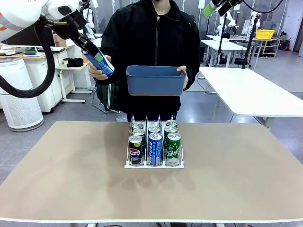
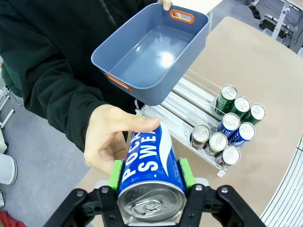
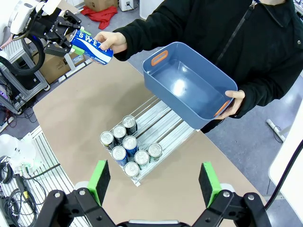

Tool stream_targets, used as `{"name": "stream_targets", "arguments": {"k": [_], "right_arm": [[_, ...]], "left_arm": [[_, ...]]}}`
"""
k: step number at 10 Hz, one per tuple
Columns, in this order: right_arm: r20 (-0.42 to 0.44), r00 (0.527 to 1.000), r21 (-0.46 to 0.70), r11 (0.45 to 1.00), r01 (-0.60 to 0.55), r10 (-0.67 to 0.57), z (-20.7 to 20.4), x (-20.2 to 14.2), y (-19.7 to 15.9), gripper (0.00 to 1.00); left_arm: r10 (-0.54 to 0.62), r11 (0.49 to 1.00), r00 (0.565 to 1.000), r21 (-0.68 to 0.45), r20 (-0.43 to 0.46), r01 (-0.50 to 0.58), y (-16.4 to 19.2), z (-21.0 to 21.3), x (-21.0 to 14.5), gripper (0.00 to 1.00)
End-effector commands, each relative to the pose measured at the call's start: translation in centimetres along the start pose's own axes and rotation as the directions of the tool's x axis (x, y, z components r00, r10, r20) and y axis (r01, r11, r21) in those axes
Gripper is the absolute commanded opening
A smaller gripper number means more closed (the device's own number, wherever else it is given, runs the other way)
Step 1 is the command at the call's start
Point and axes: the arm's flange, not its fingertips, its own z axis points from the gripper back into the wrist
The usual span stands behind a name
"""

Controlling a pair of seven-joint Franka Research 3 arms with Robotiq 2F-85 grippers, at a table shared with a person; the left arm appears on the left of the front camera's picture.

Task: Fill the beverage cans into the dispenser.
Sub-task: Place the picked Ionic drink in the line of the Automatic Can Dispenser with the same cans.

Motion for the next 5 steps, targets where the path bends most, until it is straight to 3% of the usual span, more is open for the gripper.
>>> {"name": "stream_targets", "arguments": {"k": [1,5], "right_arm": [[0.001,1.0,-0.001,1.0,0.0,0.0,0.07,-0.04,-0.01,1.0],[0.001,1.0,-0.001,1.0,0.0,0.0,0.07,-0.04,-0.01,1.0]], "left_arm": [[-0.003,1.0,1.0,0.003,0.003,0.003,0.11,0.11,0.0,0.0],[-0.003,1.0,1.0,0.003,0.003,0.003,0.11,0.11,0.0,0.0]]}}
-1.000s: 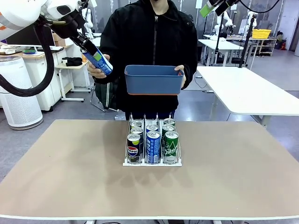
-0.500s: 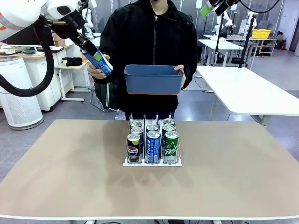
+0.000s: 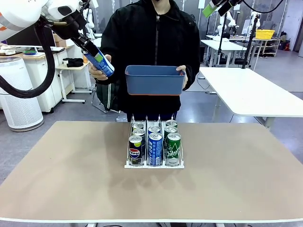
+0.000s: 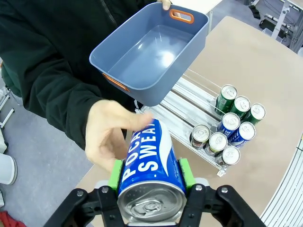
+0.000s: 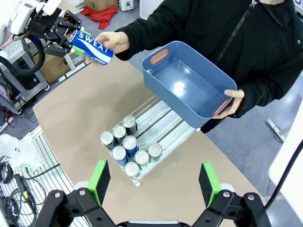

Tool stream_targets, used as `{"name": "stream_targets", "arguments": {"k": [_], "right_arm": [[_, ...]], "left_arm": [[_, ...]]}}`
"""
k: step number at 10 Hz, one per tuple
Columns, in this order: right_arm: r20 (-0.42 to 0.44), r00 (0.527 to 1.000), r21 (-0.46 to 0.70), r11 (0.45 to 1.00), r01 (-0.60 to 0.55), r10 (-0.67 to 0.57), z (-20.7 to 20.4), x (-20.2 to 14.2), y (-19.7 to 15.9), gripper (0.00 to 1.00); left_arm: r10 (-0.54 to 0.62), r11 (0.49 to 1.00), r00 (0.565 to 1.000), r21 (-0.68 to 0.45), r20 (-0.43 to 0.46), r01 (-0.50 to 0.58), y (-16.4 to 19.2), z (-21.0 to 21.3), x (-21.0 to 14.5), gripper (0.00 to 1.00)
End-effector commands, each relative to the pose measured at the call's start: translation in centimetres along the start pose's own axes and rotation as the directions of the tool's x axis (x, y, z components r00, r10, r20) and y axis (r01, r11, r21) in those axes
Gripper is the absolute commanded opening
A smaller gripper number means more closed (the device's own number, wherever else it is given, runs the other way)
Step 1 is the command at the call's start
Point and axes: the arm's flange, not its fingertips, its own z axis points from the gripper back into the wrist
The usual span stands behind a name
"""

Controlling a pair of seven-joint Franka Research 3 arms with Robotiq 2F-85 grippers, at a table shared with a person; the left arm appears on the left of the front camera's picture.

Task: Fill the beverage cans into the dispenser.
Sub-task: Place the picked Ionic drink in the line of the Automatic Can Dispenser with the same cans.

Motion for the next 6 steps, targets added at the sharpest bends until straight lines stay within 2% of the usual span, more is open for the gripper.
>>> {"name": "stream_targets", "arguments": {"k": [1,6], "right_arm": [[0.001,1.0,-0.001,1.0,0.0,0.0,0.07,-0.04,-0.01,1.0],[0.001,1.0,-0.001,1.0,0.0,0.0,0.07,-0.04,-0.01,1.0]], "left_arm": [[-0.003,1.0,1.0,0.004,0.004,0.003,0.12,0.18,0.02,0.0],[-0.003,1.0,1.0,0.004,0.004,0.003,0.12,0.18,0.02,0.0]]}}
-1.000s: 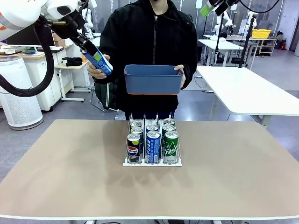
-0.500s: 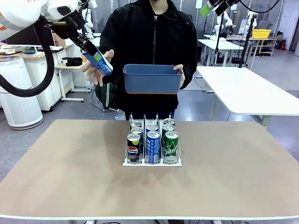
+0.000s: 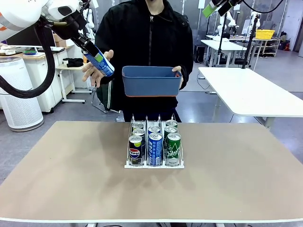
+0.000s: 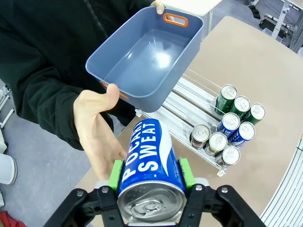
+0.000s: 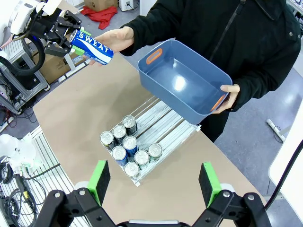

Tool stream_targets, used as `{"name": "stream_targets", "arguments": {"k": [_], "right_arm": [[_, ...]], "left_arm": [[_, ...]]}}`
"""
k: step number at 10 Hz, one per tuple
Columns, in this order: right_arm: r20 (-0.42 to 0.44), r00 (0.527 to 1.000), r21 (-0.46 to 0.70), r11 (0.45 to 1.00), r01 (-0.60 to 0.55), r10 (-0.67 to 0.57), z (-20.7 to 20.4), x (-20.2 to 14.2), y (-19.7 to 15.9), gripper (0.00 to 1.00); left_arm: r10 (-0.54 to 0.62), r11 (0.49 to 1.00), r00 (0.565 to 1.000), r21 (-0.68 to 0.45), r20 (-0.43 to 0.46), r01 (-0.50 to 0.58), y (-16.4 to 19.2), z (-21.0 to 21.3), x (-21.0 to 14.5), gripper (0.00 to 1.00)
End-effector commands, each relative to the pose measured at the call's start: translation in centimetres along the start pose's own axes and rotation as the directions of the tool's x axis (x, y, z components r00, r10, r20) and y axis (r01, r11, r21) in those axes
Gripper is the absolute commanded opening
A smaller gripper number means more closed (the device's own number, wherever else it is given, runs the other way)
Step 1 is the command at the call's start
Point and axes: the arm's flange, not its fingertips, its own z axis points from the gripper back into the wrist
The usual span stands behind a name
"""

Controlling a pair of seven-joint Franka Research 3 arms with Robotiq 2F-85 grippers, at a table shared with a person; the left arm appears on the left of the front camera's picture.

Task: Fill the beverage cans into the dispenser.
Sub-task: Place the picked Ionic drink in the line of the Automatic Can Dispenser with the same cans.

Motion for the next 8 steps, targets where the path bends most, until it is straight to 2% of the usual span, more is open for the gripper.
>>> {"name": "stream_targets", "arguments": {"k": [1,6,7,8], "right_arm": [[0.001,1.0,-0.001,1.0,0.0,0.0,0.07,-0.04,-0.01,1.0],[0.001,1.0,-0.001,1.0,0.0,0.0,0.07,-0.04,-0.01,1.0],[0.001,1.0,-0.001,1.0,0.0,0.0,0.07,-0.04,-0.01,1.0],[0.001,1.0,-0.001,1.0,0.0,0.0,0.07,-0.04,-0.01,1.0]], "left_arm": [[-0.003,1.0,1.0,0.005,0.004,0.003,0.12,0.19,0.02,0.0],[-0.003,1.0,1.0,0.005,0.004,0.003,0.12,0.19,0.02,0.0],[0.0,1.0,1.0,0.0,0.0,0.0,0.0,0.0,0.0,0.57],[0.035,0.999,0.997,-0.011,-0.064,-0.035,-0.54,-0.17,0.34,0.57]]}}
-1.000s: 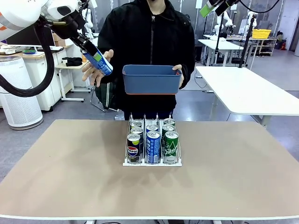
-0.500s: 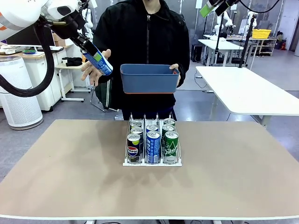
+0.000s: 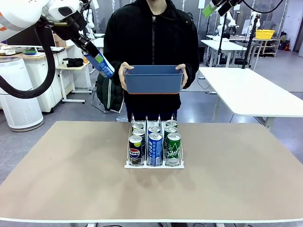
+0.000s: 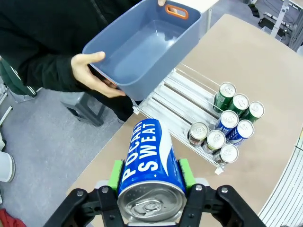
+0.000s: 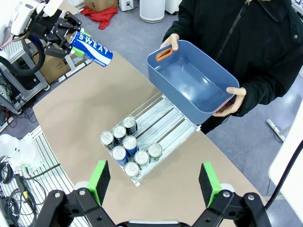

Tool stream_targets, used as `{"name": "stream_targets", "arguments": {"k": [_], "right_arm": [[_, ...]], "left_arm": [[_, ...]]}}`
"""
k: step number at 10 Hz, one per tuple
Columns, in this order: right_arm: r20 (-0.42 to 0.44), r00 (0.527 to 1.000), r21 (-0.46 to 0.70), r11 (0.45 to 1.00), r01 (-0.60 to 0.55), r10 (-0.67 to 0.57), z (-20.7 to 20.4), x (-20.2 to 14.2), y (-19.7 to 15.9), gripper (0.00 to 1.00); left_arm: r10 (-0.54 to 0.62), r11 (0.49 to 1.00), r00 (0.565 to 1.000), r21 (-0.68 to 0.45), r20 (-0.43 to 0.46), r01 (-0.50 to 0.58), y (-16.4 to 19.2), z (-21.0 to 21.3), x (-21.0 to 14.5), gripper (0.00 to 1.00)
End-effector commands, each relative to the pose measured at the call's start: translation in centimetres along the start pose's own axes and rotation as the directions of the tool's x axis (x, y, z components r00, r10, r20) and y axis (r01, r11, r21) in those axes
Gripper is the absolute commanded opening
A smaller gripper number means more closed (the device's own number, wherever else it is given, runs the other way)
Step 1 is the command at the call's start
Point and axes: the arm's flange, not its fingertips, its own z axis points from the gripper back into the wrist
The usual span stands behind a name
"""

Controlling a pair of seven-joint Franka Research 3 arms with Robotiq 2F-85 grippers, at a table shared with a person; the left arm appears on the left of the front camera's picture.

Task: Fill the beverage cans into the dispenser.
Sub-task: Place the picked Ionic drink in the line of the Automatic Can Dispenser with the same cans.

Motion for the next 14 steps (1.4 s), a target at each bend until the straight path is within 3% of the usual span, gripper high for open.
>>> {"name": "stream_targets", "arguments": {"k": [1,3,4,5,8,9,10,11,14], "right_arm": [[0.001,1.0,-0.001,1.0,0.0,0.0,0.1,0.0,0.0,1.0],[0.001,1.0,-0.001,1.0,0.0,0.0,0.1,0.0,0.0,1.0],[0.001,1.0,-0.001,1.0,0.0,0.0,0.1,0.0,0.0,1.0],[0.001,1.0,-0.001,1.0,0.0,0.0,0.1,0.0,0.0,1.0],[0.001,1.0,-0.001,1.0,0.0,0.0,0.1,0.0,0.0,1.0],[0.001,1.0,-0.001,1.0,0.0,0.0,0.1,0.0,0.0,1.0],[0.001,1.0,-0.001,1.0,0.0,0.0,0.1,0.0,0.0,1.0],[0.001,1.0,-0.001,1.0,0.0,0.0,0.1,0.0,0.0,1.0],[0.001,1.0,-0.001,1.0,0.0,0.0,0.1,0.0,0.0,1.0]], "left_arm": [[0.03,1.0,0.997,-0.005,-0.072,-0.03,-1.1,0.7,0.7,0.57],[0.06,0.998,0.987,-0.001,-0.148,-0.061,-3.8,1.1,1.4,0.57],[0.004,0.999,0.982,-0.03,-0.187,-0.01,-5.4,1.1,1.3,0.57],[-0.151,0.985,0.97,-0.111,-0.191,0.132,-6.9,1.1,0.7,0.57],[-0.256,0.955,0.941,-0.206,-0.224,0.211,-10.0,0.5,0.0,0.31],[-0.256,0.949,0.944,-0.239,-0.21,0.204,-10.9,0.3,0.0,0.17],[-0.223,0.953,0.957,-0.247,-0.187,0.174,-11.3,0.3,0.4,0.11],[-0.25,0.956,0.94,-0.215,-0.234,0.2,-11.0,-0.1,0.4,0.11],[-0.25,0.956,0.94,-0.215,-0.234,0.2,-11.0,-0.1,0.4,0.11]]}}
